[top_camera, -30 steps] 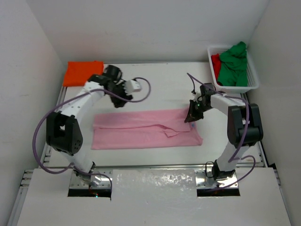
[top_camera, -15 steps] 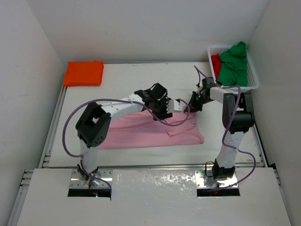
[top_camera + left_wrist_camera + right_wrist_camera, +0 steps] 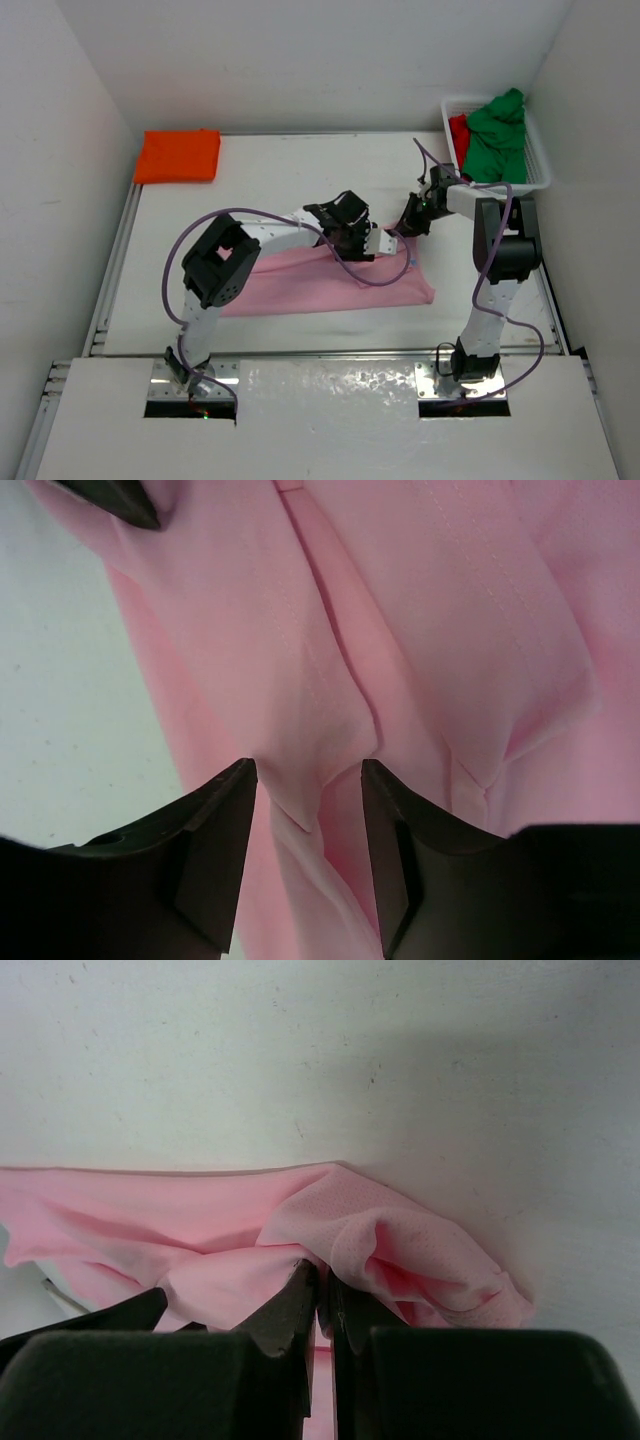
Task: Fold and stack the t-shirts
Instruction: Fold the other side of the tshirt into a rectangle
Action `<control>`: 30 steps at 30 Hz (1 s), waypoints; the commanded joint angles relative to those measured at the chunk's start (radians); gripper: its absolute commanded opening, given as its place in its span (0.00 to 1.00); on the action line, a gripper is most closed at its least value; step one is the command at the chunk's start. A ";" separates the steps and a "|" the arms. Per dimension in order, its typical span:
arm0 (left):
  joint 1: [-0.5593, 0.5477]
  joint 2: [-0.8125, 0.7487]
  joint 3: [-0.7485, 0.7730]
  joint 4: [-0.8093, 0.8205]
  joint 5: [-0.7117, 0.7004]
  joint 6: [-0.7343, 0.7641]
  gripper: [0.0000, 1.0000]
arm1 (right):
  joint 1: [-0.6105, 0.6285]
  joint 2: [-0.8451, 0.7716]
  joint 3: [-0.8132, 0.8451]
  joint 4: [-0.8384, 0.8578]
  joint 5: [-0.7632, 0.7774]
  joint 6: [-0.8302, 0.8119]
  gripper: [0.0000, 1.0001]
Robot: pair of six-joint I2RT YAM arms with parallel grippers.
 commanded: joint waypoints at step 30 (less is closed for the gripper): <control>-0.032 0.028 0.062 -0.004 -0.027 -0.028 0.00 | -0.002 -0.167 -0.052 -0.069 0.119 -0.197 0.40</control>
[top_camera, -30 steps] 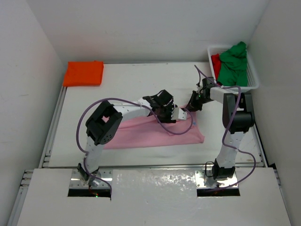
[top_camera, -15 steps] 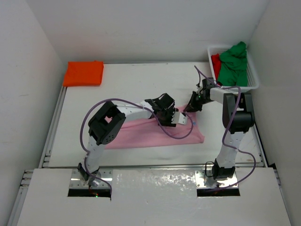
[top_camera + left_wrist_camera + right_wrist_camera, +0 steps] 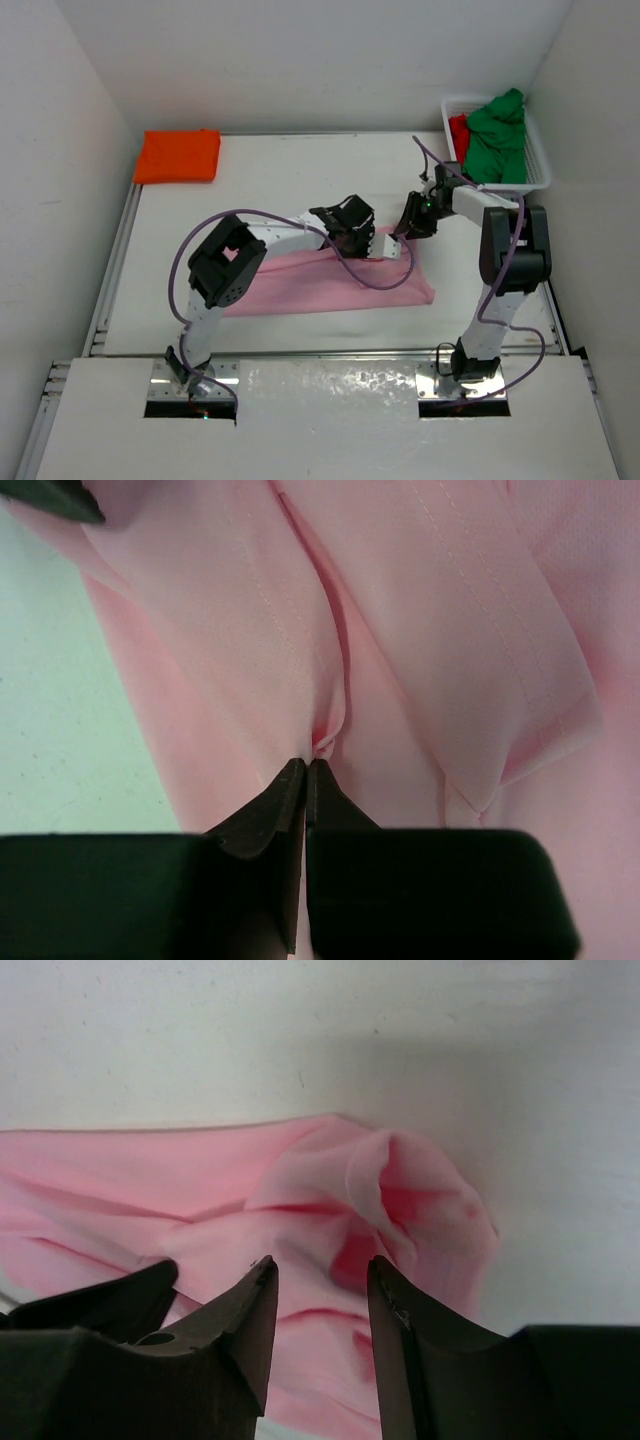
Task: Fold and stack the t-shirts
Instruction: Fold the other side of the tshirt into a rectangle
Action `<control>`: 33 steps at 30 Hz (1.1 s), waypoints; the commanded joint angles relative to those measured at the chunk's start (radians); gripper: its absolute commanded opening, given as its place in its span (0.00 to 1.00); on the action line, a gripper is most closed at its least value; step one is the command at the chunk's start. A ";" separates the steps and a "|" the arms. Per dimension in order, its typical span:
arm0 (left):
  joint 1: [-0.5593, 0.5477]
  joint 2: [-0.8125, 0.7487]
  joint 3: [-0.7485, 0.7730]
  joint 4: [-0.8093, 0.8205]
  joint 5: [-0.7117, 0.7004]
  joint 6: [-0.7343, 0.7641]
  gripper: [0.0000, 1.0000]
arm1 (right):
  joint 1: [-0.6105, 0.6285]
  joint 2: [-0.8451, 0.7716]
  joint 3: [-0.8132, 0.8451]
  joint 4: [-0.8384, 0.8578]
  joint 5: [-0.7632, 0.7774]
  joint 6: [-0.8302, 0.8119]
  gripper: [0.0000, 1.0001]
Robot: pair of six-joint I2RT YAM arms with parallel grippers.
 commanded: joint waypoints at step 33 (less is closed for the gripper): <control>0.019 -0.014 0.080 -0.046 0.076 -0.063 0.00 | 0.003 -0.123 -0.110 0.033 0.103 -0.087 0.00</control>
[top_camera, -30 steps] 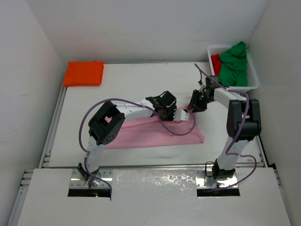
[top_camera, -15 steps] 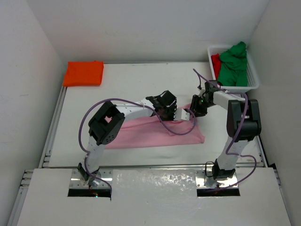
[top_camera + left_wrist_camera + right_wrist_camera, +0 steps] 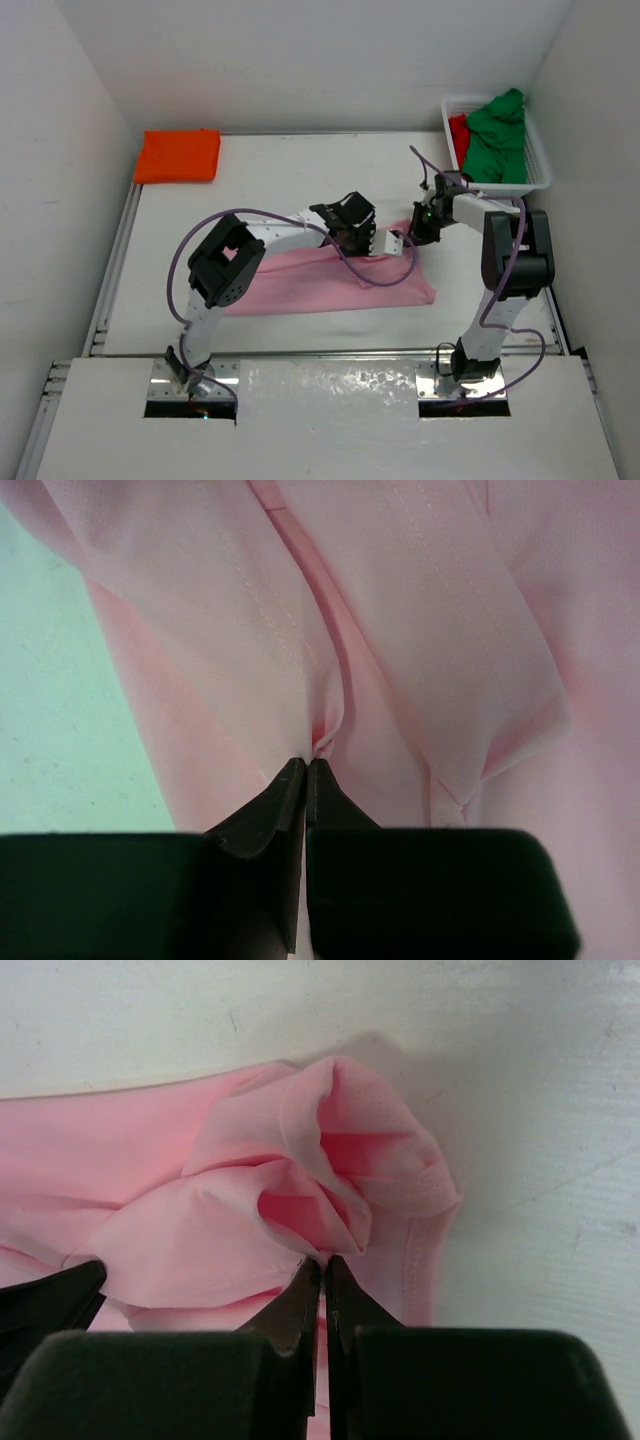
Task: Fold and stack the t-shirts
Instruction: Fold the other side of the tshirt into a rectangle
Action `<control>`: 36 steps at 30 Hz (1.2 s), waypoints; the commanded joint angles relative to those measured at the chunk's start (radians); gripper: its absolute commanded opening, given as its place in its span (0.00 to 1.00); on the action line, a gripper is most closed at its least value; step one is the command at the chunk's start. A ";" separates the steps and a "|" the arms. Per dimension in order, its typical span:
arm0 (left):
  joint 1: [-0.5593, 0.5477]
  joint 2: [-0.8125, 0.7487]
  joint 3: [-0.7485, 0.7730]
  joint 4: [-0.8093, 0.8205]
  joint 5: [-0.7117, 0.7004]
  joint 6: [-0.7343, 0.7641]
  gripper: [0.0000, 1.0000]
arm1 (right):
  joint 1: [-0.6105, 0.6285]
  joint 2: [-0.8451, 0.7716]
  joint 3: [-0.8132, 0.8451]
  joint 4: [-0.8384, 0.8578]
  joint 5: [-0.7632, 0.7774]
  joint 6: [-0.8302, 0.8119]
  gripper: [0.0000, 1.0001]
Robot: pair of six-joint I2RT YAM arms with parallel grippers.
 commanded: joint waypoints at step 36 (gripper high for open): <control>0.078 -0.031 0.084 -0.349 0.415 0.276 0.17 | 0.026 -0.361 -0.296 -0.246 -0.136 -0.033 0.00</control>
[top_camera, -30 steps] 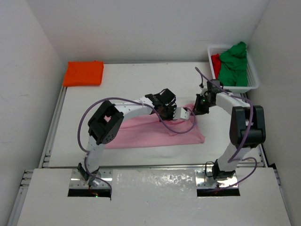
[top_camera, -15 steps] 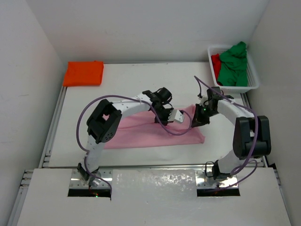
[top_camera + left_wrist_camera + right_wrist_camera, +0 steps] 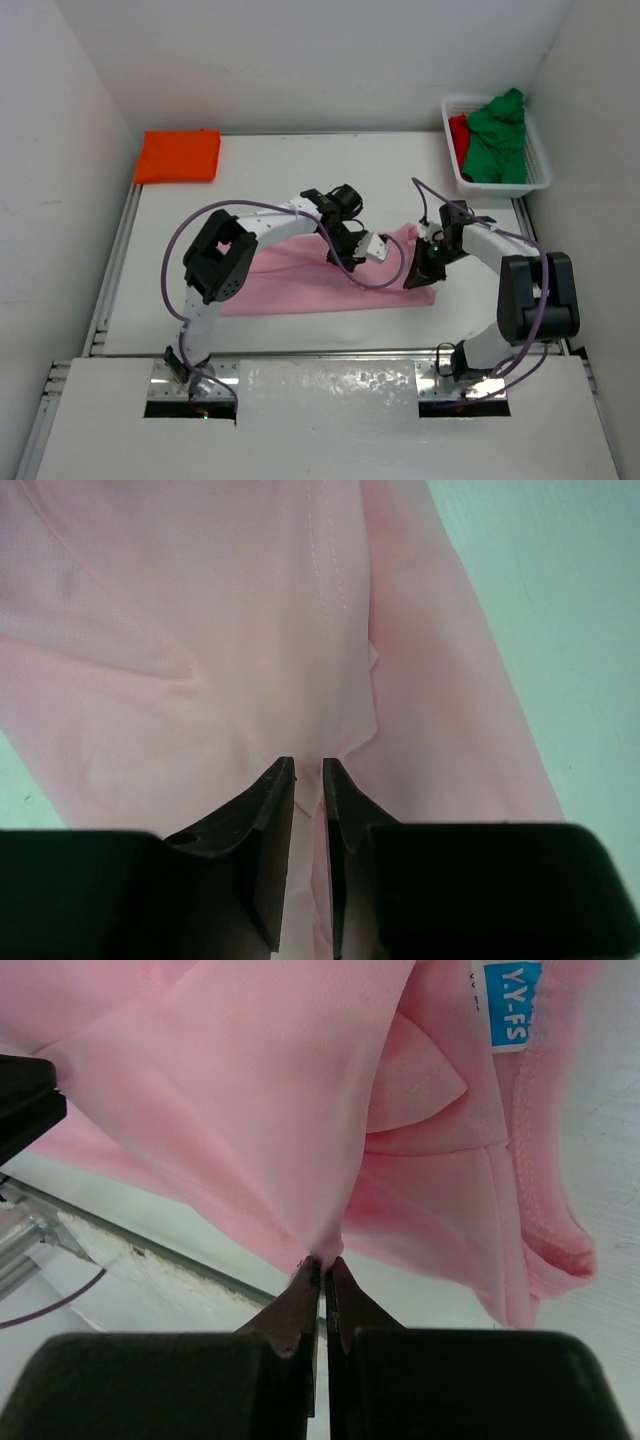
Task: Fold and stack the t-shirts
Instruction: Fold the other side of the tshirt into a rectangle
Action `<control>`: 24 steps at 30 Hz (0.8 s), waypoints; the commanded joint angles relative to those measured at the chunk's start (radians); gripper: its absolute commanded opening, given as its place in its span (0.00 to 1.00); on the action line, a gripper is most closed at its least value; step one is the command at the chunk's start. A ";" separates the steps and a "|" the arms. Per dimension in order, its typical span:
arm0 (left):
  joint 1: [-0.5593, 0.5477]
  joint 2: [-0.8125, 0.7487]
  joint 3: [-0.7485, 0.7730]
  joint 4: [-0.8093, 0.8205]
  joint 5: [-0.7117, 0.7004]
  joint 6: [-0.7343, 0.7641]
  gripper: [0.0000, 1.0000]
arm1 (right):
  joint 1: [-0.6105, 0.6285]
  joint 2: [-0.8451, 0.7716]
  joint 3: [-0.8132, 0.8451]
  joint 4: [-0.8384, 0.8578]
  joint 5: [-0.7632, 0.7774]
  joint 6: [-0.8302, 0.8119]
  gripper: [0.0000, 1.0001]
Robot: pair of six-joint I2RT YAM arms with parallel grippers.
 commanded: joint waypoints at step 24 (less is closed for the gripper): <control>-0.017 -0.062 0.017 -0.008 0.027 -0.184 0.50 | -0.003 -0.110 0.130 0.200 0.263 0.037 0.45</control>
